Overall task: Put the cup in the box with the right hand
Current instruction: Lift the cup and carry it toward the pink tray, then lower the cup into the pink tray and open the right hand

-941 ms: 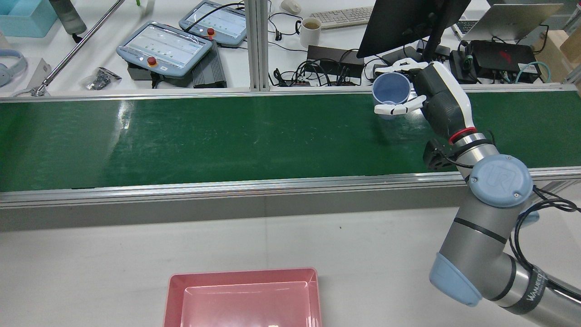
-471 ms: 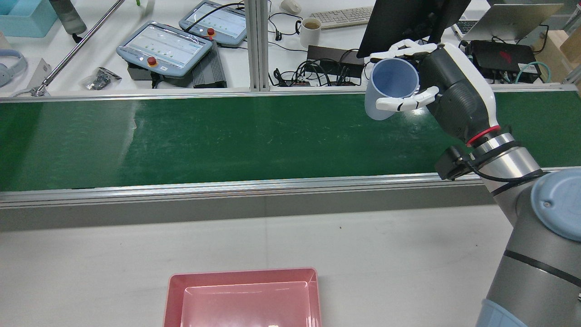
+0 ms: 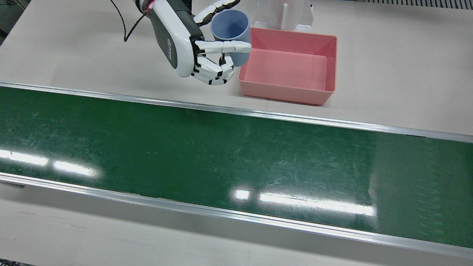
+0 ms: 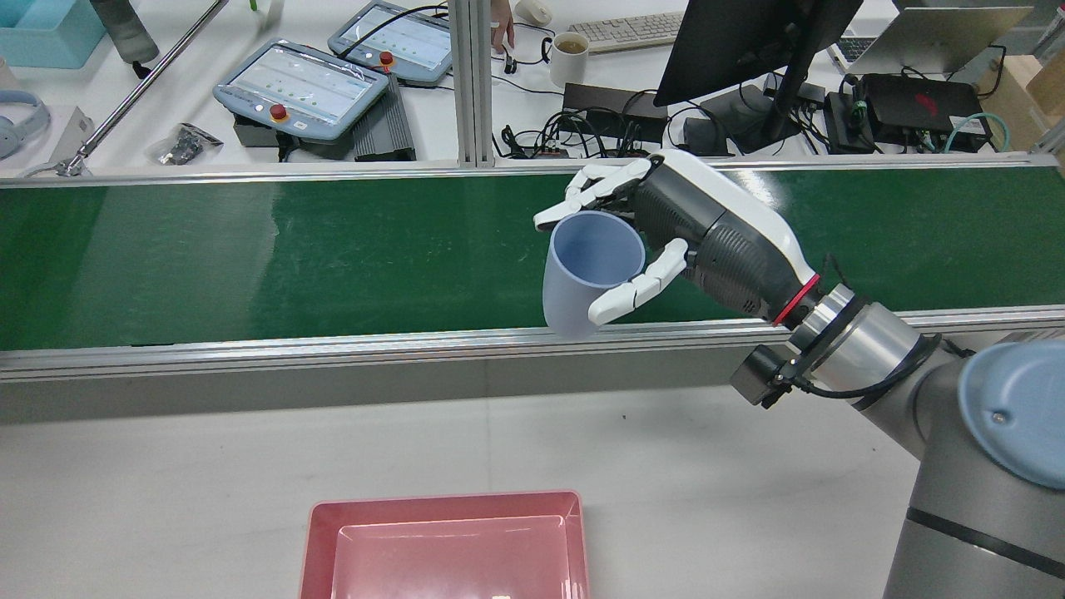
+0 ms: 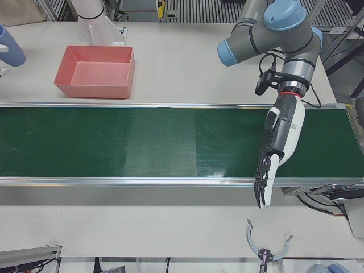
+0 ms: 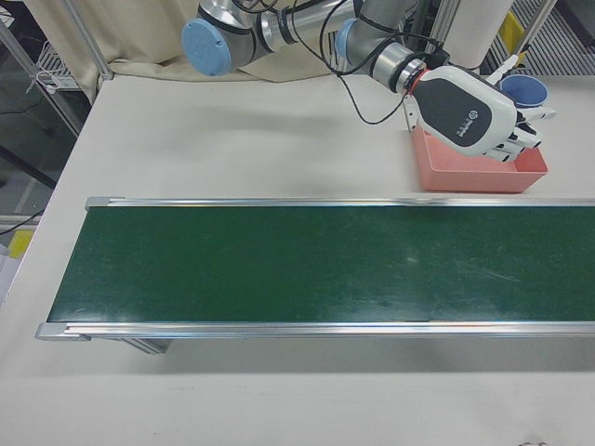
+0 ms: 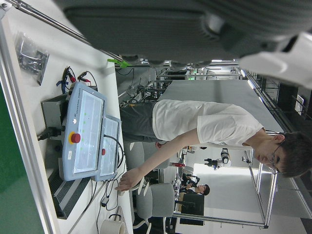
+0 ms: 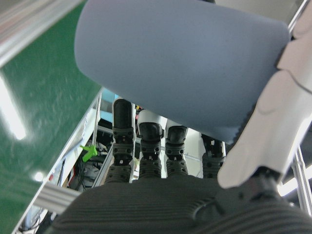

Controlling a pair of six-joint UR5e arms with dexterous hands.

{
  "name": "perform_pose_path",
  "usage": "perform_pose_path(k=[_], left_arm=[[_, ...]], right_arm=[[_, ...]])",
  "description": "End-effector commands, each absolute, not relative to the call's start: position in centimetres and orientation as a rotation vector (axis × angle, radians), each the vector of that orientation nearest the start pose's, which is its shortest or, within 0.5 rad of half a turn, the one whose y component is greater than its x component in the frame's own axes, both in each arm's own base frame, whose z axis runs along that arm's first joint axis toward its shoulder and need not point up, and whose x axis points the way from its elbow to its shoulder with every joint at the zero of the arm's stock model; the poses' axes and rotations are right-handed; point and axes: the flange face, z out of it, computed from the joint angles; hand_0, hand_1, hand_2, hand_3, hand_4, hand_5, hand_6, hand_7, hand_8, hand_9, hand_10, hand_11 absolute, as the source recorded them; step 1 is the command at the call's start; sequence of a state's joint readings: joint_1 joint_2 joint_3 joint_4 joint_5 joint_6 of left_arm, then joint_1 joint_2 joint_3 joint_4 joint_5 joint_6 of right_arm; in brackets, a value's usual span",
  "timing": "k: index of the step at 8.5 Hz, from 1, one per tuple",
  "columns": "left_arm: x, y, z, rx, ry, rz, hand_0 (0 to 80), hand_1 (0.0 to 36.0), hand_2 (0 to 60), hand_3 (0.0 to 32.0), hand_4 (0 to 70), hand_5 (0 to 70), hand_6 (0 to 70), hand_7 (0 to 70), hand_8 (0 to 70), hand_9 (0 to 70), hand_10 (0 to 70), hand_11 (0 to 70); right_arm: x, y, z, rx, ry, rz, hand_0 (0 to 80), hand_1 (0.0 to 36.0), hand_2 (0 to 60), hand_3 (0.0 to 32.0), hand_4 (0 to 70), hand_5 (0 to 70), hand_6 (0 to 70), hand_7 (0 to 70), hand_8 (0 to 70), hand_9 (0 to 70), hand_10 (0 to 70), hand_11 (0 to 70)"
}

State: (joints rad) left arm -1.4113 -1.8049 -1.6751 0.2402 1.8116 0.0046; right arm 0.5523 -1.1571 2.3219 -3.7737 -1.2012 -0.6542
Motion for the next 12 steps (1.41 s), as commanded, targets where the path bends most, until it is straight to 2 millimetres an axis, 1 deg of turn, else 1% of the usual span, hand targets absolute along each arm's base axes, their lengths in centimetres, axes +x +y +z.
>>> perform_pose_path(k=[1, 2, 3, 4, 5, 6, 7, 8, 9, 10, 11, 12], left_arm=[[-1.7, -58.5, 53.5, -0.396, 2.098, -1.893, 0.0, 0.0, 0.0, 0.0, 0.0, 0.0, 0.0, 0.0, 0.0, 0.0, 0.0, 0.0], [-1.7, -58.5, 53.5, -0.396, 2.097, -1.895, 0.0, 0.0, 0.0, 0.0, 0.0, 0.0, 0.0, 0.0, 0.0, 0.0, 0.0, 0.0], [-1.7, -58.5, 53.5, -0.396, 2.095, -1.897, 0.0, 0.0, 0.0, 0.0, 0.0, 0.0, 0.0, 0.0, 0.0, 0.0, 0.0, 0.0], [-1.7, -58.5, 53.5, -0.396, 2.097, -1.895, 0.0, 0.0, 0.0, 0.0, 0.0, 0.0, 0.0, 0.0, 0.0, 0.0, 0.0, 0.0], [-1.7, -58.5, 53.5, -0.396, 2.097, -1.895, 0.0, 0.0, 0.0, 0.0, 0.0, 0.0, 0.0, 0.0, 0.0, 0.0, 0.0, 0.0], [-1.7, -58.5, 53.5, -0.396, 2.097, -1.895, 0.0, 0.0, 0.0, 0.0, 0.0, 0.0, 0.0, 0.0, 0.0, 0.0, 0.0, 0.0], [-1.7, -58.5, 53.5, -0.396, 2.097, -1.895, 0.0, 0.0, 0.0, 0.0, 0.0, 0.0, 0.0, 0.0, 0.0, 0.0, 0.0, 0.0], [-1.7, -58.5, 53.5, -0.396, 2.098, -1.893, 0.0, 0.0, 0.0, 0.0, 0.0, 0.0, 0.0, 0.0, 0.0, 0.0, 0.0, 0.0], [-1.7, -58.5, 53.5, -0.396, 2.097, -1.895, 0.0, 0.0, 0.0, 0.0, 0.0, 0.0, 0.0, 0.0, 0.0, 0.0, 0.0, 0.0], [-1.7, -58.5, 53.5, -0.396, 2.095, -1.897, 0.0, 0.0, 0.0, 0.0, 0.0, 0.0, 0.0, 0.0, 0.0, 0.0, 0.0, 0.0], [-1.7, -58.5, 53.5, -0.396, 2.095, -1.897, 0.0, 0.0, 0.0, 0.0, 0.0, 0.0, 0.0, 0.0, 0.0, 0.0, 0.0, 0.0], [-1.7, -58.5, 53.5, -0.396, 2.097, -1.895, 0.0, 0.0, 0.0, 0.0, 0.0, 0.0, 0.0, 0.0, 0.0, 0.0, 0.0, 0.0]], right_arm=[[-38.6, -30.1, 22.9, -0.276, -2.229, 1.042, 53.5, 3.4, 0.0, 0.0, 70.0, 5.4, 35.3, 70.0, 41.2, 65.7, 28.7, 40.7], [-40.3, -27.9, 23.6, -0.297, -2.201, 1.057, 54.6, 3.1, 0.0, 0.0, 70.0, 5.2, 35.0, 70.0, 40.3, 64.4, 27.2, 38.8], [-41.0, -26.7, 24.2, -0.278, -2.185, 1.080, 55.7, 3.5, 0.0, 0.0, 70.0, 5.1, 34.7, 70.0, 38.9, 62.8, 25.8, 36.7], [-41.3, -26.6, 25.1, -0.259, -2.168, 1.102, 56.6, 4.3, 0.0, 0.0, 70.0, 5.1, 34.2, 70.0, 36.5, 60.0, 23.7, 33.8], [-43.4, -27.2, 26.8, -0.254, -2.132, 1.139, 57.6, 4.7, 0.0, 0.0, 70.0, 4.7, 33.3, 70.0, 32.5, 55.5, 19.6, 28.1], [-45.7, -27.6, 28.1, -0.276, -2.122, 1.151, 56.3, 1.4, 0.0, 0.0, 70.0, 2.9, 27.9, 70.0, 23.3, 45.9, 9.4, 13.4], [-47.9, -27.7, 28.5, -0.296, -2.119, 1.144, 50.0, 0.0, 0.0, 0.0, 70.0, 0.0, 16.8, 70.0, 10.6, 28.8, 1.9, 2.2], [-48.4, -27.4, 28.2, -0.306, -2.118, 1.136, 48.1, 0.0, 0.0, 0.0, 70.0, 0.0, 11.6, 57.2, 5.6, 18.2, 1.0, 0.8], [-48.1, -27.4, 27.9, -0.312, -2.126, 1.133, 46.4, 0.0, 0.0, 0.0, 70.0, 0.0, 9.0, 45.9, 4.3, 14.9, 0.0, 0.0], [-47.7, -27.2, 27.4, -0.323, -2.136, 1.126, 43.3, 0.0, 0.0, 0.0, 70.0, 0.0, 6.9, 38.7, 3.7, 13.3, 0.0, 0.0], [-46.6, -27.1, 27.0, -0.327, -2.147, 1.125, 40.6, 0.0, 0.0, 0.0, 70.0, 0.0, 7.9, 45.3, 4.6, 15.8, 0.0, 0.0], [-45.5, -26.9, 26.5, -0.338, -2.168, 1.124, 40.2, 0.0, 0.0, 0.0, 70.0, 0.0, 11.7, 63.9, 7.2, 22.1, 0.0, 0.0]])
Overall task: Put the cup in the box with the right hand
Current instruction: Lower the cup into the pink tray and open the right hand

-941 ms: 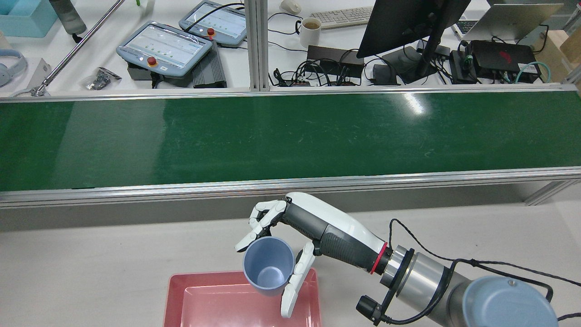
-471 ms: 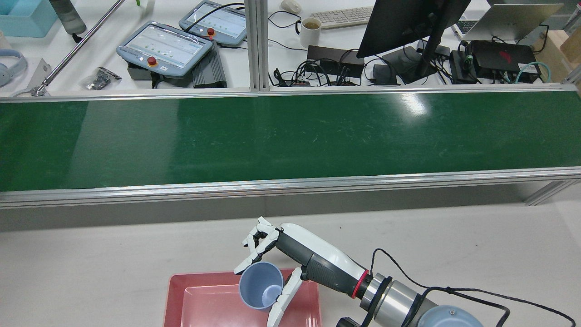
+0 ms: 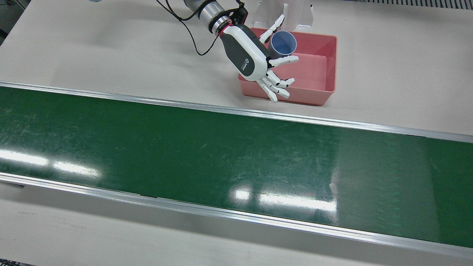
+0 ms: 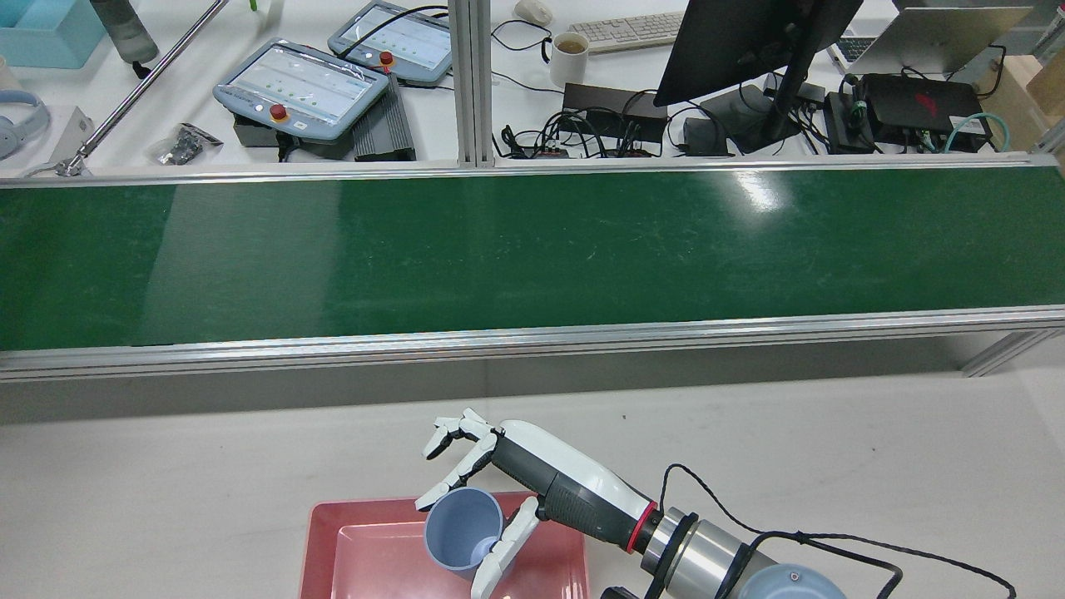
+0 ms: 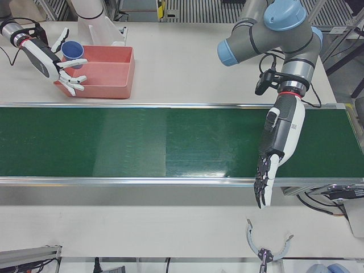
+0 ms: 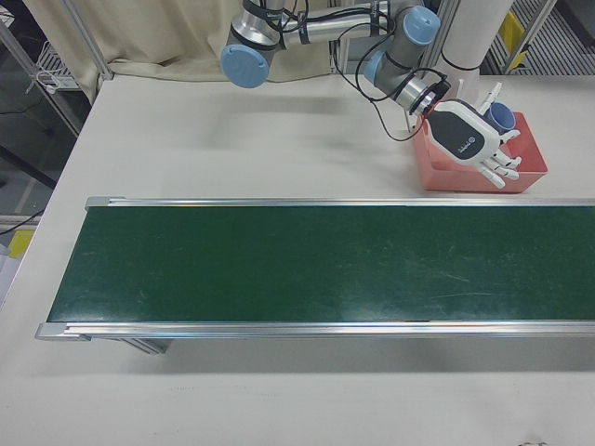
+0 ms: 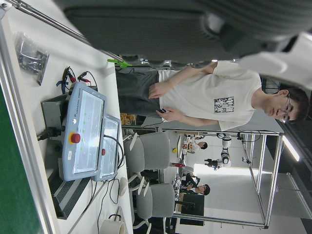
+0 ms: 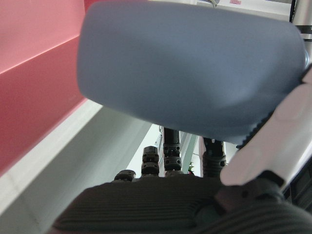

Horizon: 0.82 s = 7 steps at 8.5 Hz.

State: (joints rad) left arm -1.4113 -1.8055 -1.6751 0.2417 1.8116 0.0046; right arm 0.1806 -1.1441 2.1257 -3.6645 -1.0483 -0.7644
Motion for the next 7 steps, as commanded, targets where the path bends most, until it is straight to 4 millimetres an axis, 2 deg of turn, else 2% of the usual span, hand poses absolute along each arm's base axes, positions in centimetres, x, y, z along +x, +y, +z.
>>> perform_pose_path(k=[1, 2, 4, 5, 6, 7], left_arm=[[-1.7, -58.5, 53.5, -0.396, 2.097, -1.895, 0.0, 0.0, 0.0, 0.0, 0.0, 0.0, 0.0, 0.0, 0.0, 0.0, 0.0, 0.0], [-1.7, -58.5, 53.6, -0.396, 2.095, -1.897, 0.0, 0.0, 0.0, 0.0, 0.0, 0.0, 0.0, 0.0, 0.0, 0.0, 0.0, 0.0], [-1.7, -58.5, 53.5, -0.396, 2.097, -1.895, 0.0, 0.0, 0.0, 0.0, 0.0, 0.0, 0.0, 0.0, 0.0, 0.0, 0.0, 0.0], [-1.7, -58.5, 53.5, -0.397, 2.096, -1.894, 0.0, 0.0, 0.0, 0.0, 0.0, 0.0, 0.0, 0.0, 0.0, 0.0, 0.0, 0.0], [-1.7, -58.5, 53.6, -0.396, 2.095, -1.897, 0.0, 0.0, 0.0, 0.0, 0.0, 0.0, 0.0, 0.0, 0.0, 0.0, 0.0, 0.0], [-1.7, -58.5, 53.5, -0.396, 2.098, -1.893, 0.0, 0.0, 0.0, 0.0, 0.0, 0.0, 0.0, 0.0, 0.0, 0.0, 0.0, 0.0]], right_arm=[[-44.9, -27.0, 26.1, -0.339, -2.180, 1.125, 38.8, 0.0, 0.0, 0.0, 63.2, 0.0, 13.0, 70.0, 9.0, 26.0, 0.0, 0.0], [-44.8, -27.0, 26.0, -0.339, -2.180, 1.125, 38.0, 0.0, 0.0, 0.0, 61.7, 0.0, 12.5, 70.0, 9.0, 26.0, 0.0, 0.0], [-44.0, -26.9, 25.8, -0.344, -2.190, 1.122, 33.2, 0.0, 0.0, 0.0, 65.8, 0.0, 12.4, 70.0, 9.2, 26.4, 0.0, 0.0], [-43.8, -27.0, 25.7, -0.341, -2.188, 1.124, 32.7, 0.0, 0.0, 0.0, 64.3, 0.0, 12.2, 69.9, 9.4, 26.6, 0.0, 0.0], [-42.2, -27.6, 25.6, -0.315, -2.187, 1.136, 34.9, 0.0, 0.0, 0.0, 54.8, 0.0, 10.3, 61.2, 8.8, 24.6, 0.0, 0.0], [-37.1, -29.2, 25.5, -0.255, -2.216, 1.166, 34.9, 0.0, 0.0, 0.0, 51.2, 0.0, 7.7, 48.6, 7.0, 20.3, 0.0, 0.0]])
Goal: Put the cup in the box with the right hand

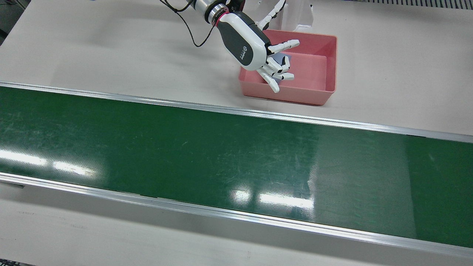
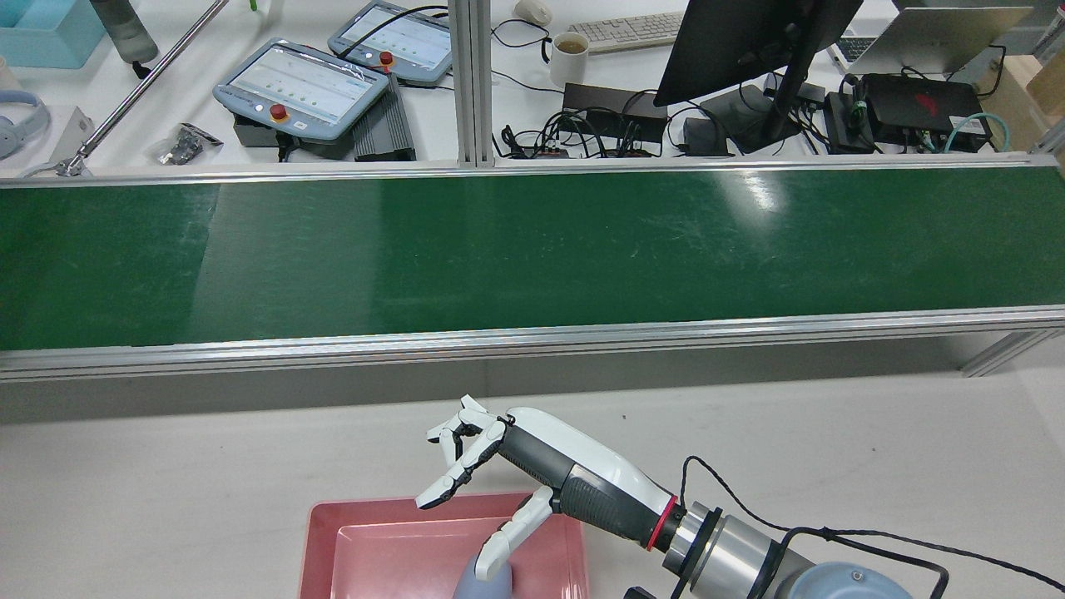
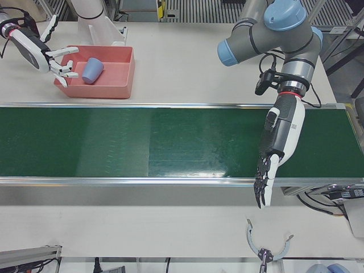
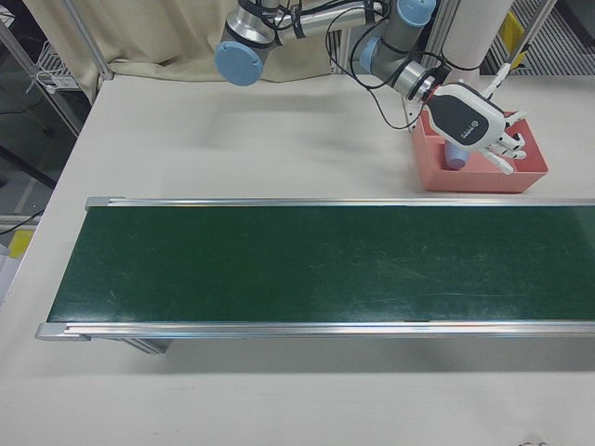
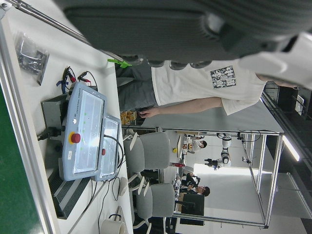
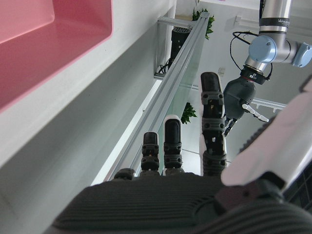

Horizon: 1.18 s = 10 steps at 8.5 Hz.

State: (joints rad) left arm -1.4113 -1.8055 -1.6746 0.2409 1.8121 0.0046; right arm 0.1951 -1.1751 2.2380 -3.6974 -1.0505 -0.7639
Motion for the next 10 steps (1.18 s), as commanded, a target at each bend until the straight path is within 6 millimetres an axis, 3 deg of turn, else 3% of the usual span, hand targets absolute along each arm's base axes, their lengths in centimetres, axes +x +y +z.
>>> perform_pose_path(k=[1, 2, 3, 4, 5, 6, 7, 8, 10], left_arm=[[-1.7, -58.5, 53.6, -0.396, 2.097, -1.895, 0.0, 0.0, 0.0, 0.0, 0.0, 0.0, 0.0, 0.0, 0.0, 0.0, 0.0, 0.0], [-1.7, -58.5, 53.6, -0.397, 2.096, -1.894, 0.0, 0.0, 0.0, 0.0, 0.0, 0.0, 0.0, 0.0, 0.0, 0.0, 0.0, 0.0], [-1.7, -58.5, 53.6, -0.396, 2.097, -1.895, 0.0, 0.0, 0.0, 0.0, 0.0, 0.0, 0.0, 0.0, 0.0, 0.0, 0.0, 0.0], [-1.7, -58.5, 53.6, -0.397, 2.096, -1.894, 0.0, 0.0, 0.0, 0.0, 0.0, 0.0, 0.0, 0.0, 0.0, 0.0, 0.0, 0.0], [-1.7, -58.5, 53.6, -0.396, 2.098, -1.893, 0.0, 0.0, 0.0, 0.0, 0.0, 0.0, 0.0, 0.0, 0.0, 0.0, 0.0, 0.0], [-1.7, -58.5, 53.6, -0.396, 2.098, -1.893, 0.0, 0.0, 0.0, 0.0, 0.0, 0.0, 0.0, 0.0, 0.0, 0.0, 0.0, 0.0], [-1.7, -58.4, 53.6, -0.396, 2.097, -1.895, 0.0, 0.0, 0.0, 0.0, 0.0, 0.0, 0.0, 0.0, 0.0, 0.0, 0.0, 0.0], [-1.7, -58.4, 53.6, -0.396, 2.097, -1.895, 0.0, 0.0, 0.0, 0.0, 0.0, 0.0, 0.0, 0.0, 0.0, 0.0, 0.0, 0.0], [-1.7, -58.4, 53.5, -0.396, 2.098, -1.893, 0.0, 0.0, 0.0, 0.0, 0.0, 0.0, 0.0, 0.0, 0.0, 0.0, 0.0, 0.0]], right_arm=[[-32.4, -31.0, 25.4, -0.187, -2.240, 1.183, 38.1, 0.0, 0.0, 0.0, 51.4, 0.0, 7.5, 46.8, 6.8, 19.6, 0.0, 0.0], [-28.2, -33.9, 26.6, -0.151, -2.241, 1.216, 51.2, 5.1, 0.0, 0.0, 62.3, 2.1, 10.2, 53.6, 8.4, 21.8, 0.1, 0.7], [-24.4, -36.2, 29.5, -0.184, -2.222, 1.354, 80.0, 35.9, 28.3, 0.0, 63.1, 11.4, 13.2, 55.0, 11.1, 23.8, 3.3, 8.1], [-20.0, -38.5, 31.0, -0.106, -2.241, 1.454, 77.5, 28.0, 16.8, 0.0, 57.2, 8.3, 10.3, 45.4, 8.4, 18.8, 2.5, 6.0], [-16.1, -40.9, 31.7, 0.012, -2.263, 1.526, 64.6, 22.3, 8.8, 0.0, 51.2, 7.0, 8.8, 38.2, 7.2, 16.2, 2.4, 5.6], [-14.5, -43.6, 33.5, 0.021, -2.297, 1.600, 55.4, 12.6, 2.3, 0.0, 51.1, 4.6, 8.1, 35.4, 6.7, 15.2, 2.6, 5.0], [-14.6, -47.5, 37.4, -0.064, -2.340, 1.703, 49.0, 1.0, 0.0, 0.0, 54.5, 1.9, 8.8, 38.7, 7.2, 16.7, 3.0, 4.6], [-12.8, -50.2, 40.8, -0.076, -2.333, 1.767, 49.5, 2.8, 0.0, 0.0, 55.9, 2.2, 9.2, 39.9, 7.2, 16.9, 3.1, 4.8], [-4.4, -53.0, 44.1, 0.061, -2.289, 1.844, 49.8, 4.0, 0.0, 0.0, 62.9, 2.0, 9.9, 44.0, 7.2, 17.2, 1.9, 3.1]])
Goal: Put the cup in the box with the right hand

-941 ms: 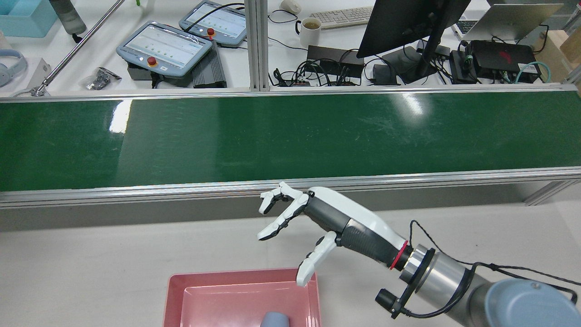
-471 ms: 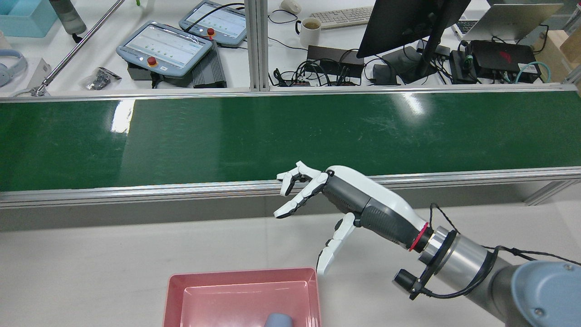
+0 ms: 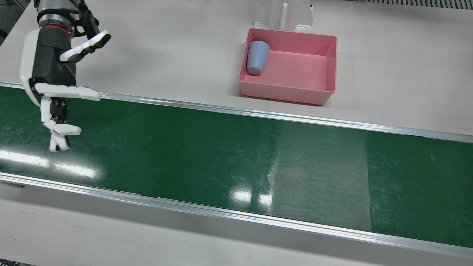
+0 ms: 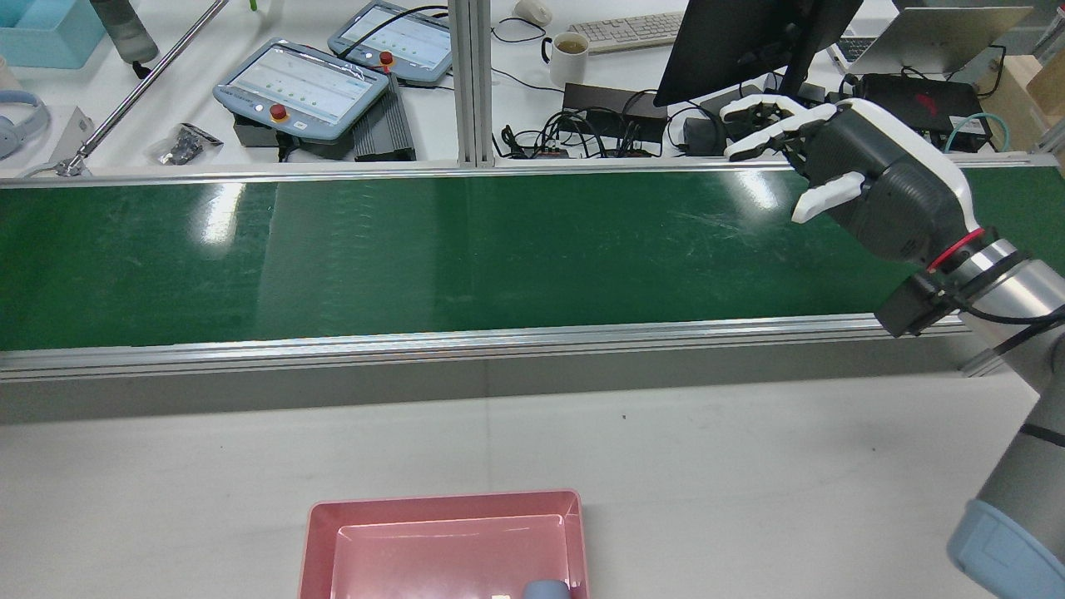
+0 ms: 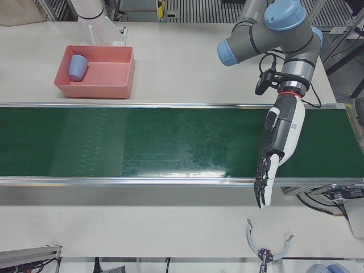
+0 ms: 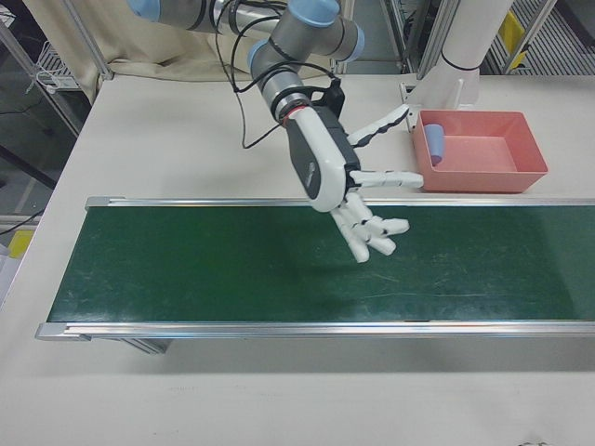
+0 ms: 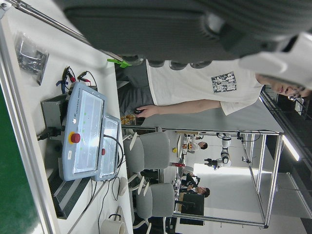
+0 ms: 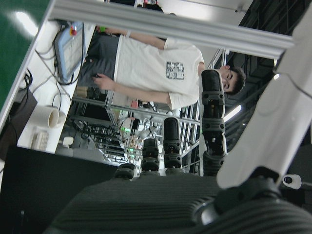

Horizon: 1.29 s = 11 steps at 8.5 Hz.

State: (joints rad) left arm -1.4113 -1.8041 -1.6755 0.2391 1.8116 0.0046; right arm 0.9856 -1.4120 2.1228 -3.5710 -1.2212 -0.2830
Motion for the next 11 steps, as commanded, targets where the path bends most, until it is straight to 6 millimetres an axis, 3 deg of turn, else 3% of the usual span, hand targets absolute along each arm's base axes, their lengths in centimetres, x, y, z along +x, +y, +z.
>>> perform_pose_path(k=[1, 3, 4, 5, 7, 10, 11], left_arm=[[-1.7, -58.4, 53.5, -0.396, 2.098, -1.893, 0.0, 0.0, 0.0, 0.0, 0.0, 0.0, 0.0, 0.0, 0.0, 0.0, 0.0, 0.0], [-1.7, -58.4, 53.5, -0.396, 2.097, -1.895, 0.0, 0.0, 0.0, 0.0, 0.0, 0.0, 0.0, 0.0, 0.0, 0.0, 0.0, 0.0], [-1.7, -58.4, 53.5, -0.396, 2.098, -1.893, 0.0, 0.0, 0.0, 0.0, 0.0, 0.0, 0.0, 0.0, 0.0, 0.0, 0.0, 0.0], [-1.7, -58.4, 53.5, -0.396, 2.098, -1.893, 0.0, 0.0, 0.0, 0.0, 0.0, 0.0, 0.0, 0.0, 0.0, 0.0, 0.0, 0.0], [-1.7, -58.4, 53.5, -0.396, 2.097, -1.895, 0.0, 0.0, 0.0, 0.0, 0.0, 0.0, 0.0, 0.0, 0.0, 0.0, 0.0, 0.0], [-1.7, -58.4, 53.5, -0.397, 2.096, -1.894, 0.0, 0.0, 0.0, 0.0, 0.0, 0.0, 0.0, 0.0, 0.0, 0.0, 0.0, 0.0], [-1.7, -58.4, 53.5, -0.397, 2.096, -1.894, 0.0, 0.0, 0.0, 0.0, 0.0, 0.0, 0.0, 0.0, 0.0, 0.0, 0.0, 0.0]], right_arm=[[-0.3, -53.9, 46.5, -0.111, 2.561, -2.145, 49.5, 3.5, 0.0, 0.0, 63.6, 1.9, 10.2, 45.1, 7.4, 17.6, 1.9, 3.0], [3.9, -56.1, 53.8, -0.094, 2.543, -2.092, 49.3, 2.8, 0.0, 0.0, 63.0, 1.9, 10.0, 43.5, 7.2, 16.7, 2.6, 4.1], [5.6, -55.1, 56.5, -0.123, 2.525, -2.093, 48.7, 1.6, 0.0, 0.0, 63.9, 1.5, 10.1, 45.0, 7.1, 17.0, 2.6, 3.9], [7.1, -53.3, 59.8, -0.155, 2.459, -2.157, 48.4, 0.6, 0.0, 0.0, 69.4, 1.0, 11.3, 51.8, 7.6, 19.0, 2.3, 3.3], [9.4, -53.2, 63.8, -0.207, 2.423, -2.160, 47.6, 0.0, 0.0, 0.0, 70.0, 0.8, 11.9, 55.2, 9.0, 21.1, 3.1, 4.2], [10.9, -52.9, 66.2, -0.241, 2.361, -2.206, 48.1, 0.0, 0.0, 0.0, 70.0, 0.7, 13.4, 62.9, 9.6, 23.2, 3.5, 4.7], [11.0, -53.2, 65.1, -0.243, 2.380, -2.181, 48.2, 0.0, 0.0, 0.0, 70.0, 0.7, 13.7, 64.3, 9.8, 23.8, 3.7, 5.0]])
